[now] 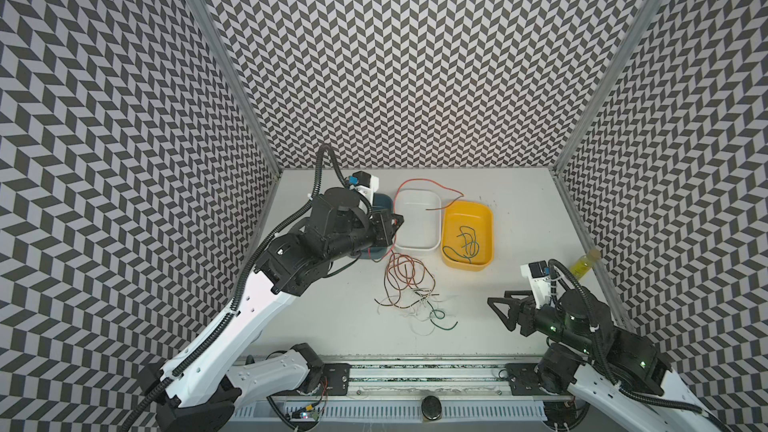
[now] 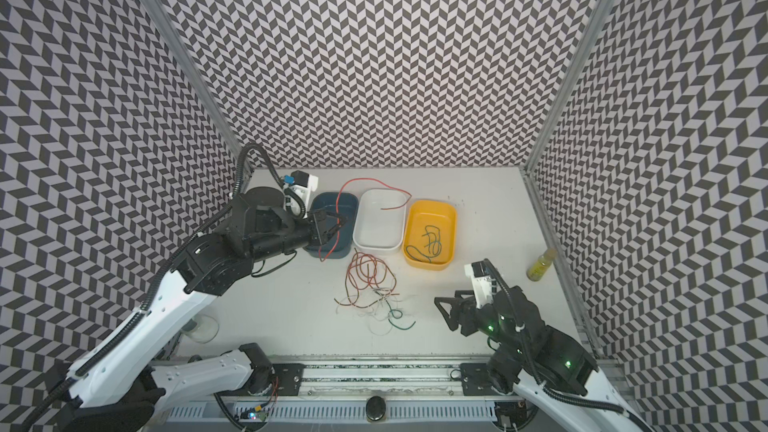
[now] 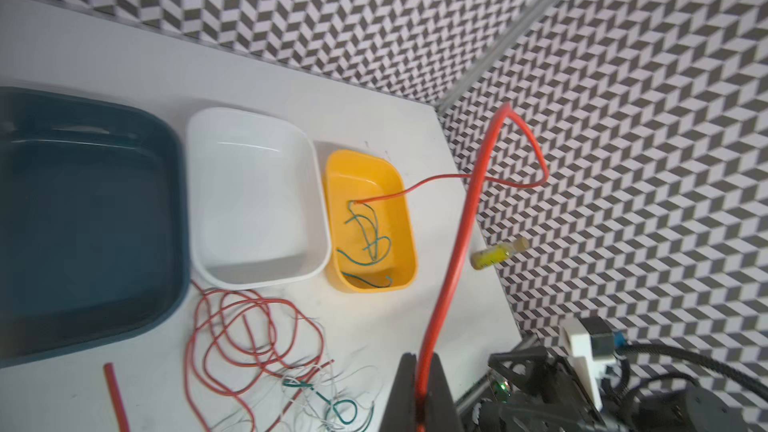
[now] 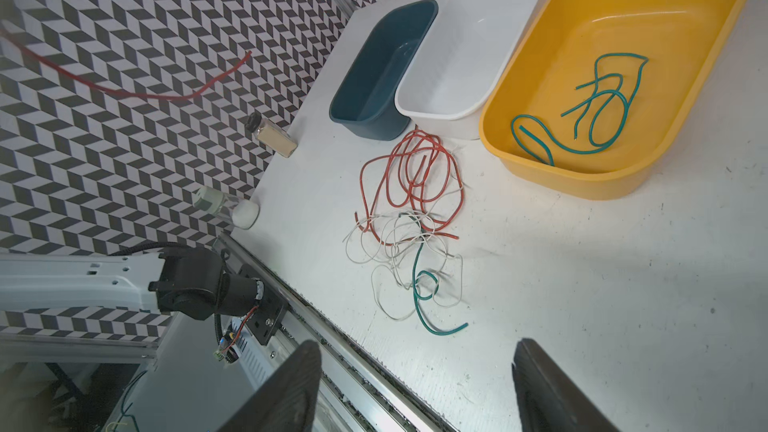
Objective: Untangle the cables
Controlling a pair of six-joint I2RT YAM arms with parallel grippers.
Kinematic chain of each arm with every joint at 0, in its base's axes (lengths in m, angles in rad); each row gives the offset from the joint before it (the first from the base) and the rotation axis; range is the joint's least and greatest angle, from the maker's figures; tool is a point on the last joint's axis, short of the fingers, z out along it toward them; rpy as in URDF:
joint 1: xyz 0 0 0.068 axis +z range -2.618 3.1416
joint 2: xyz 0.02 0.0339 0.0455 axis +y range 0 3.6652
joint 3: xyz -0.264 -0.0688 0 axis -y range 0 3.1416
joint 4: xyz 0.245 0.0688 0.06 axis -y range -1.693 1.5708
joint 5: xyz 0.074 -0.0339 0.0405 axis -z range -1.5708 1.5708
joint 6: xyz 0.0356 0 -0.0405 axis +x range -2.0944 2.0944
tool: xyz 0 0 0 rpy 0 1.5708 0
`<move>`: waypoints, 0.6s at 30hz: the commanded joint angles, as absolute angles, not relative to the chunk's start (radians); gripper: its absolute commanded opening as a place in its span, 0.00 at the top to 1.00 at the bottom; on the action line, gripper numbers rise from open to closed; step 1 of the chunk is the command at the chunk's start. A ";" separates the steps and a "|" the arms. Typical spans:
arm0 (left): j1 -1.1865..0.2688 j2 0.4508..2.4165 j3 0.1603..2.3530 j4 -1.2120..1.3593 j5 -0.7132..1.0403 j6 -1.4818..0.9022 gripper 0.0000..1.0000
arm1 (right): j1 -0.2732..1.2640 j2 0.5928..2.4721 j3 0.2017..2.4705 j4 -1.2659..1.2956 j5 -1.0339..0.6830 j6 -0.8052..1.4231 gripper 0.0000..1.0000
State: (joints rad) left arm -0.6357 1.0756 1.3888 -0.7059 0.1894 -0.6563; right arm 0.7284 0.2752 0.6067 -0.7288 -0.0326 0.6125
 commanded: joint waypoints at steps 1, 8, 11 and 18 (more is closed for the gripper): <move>-0.532 1.056 1.421 -0.818 0.219 -0.630 1.00 | 0.725 0.290 0.664 -0.800 -0.001 0.572 0.24; -0.346 1.061 1.366 -0.832 0.269 -0.589 1.00 | 0.726 0.431 0.827 -0.939 0.008 0.531 0.16; -0.310 1.070 1.329 -0.824 0.255 -0.590 1.00 | 0.726 0.482 0.923 -1.019 0.044 0.492 0.16; -0.295 1.124 1.293 -0.816 0.204 -0.595 1.00 | 0.726 0.552 1.127 -1.196 0.257 0.367 0.15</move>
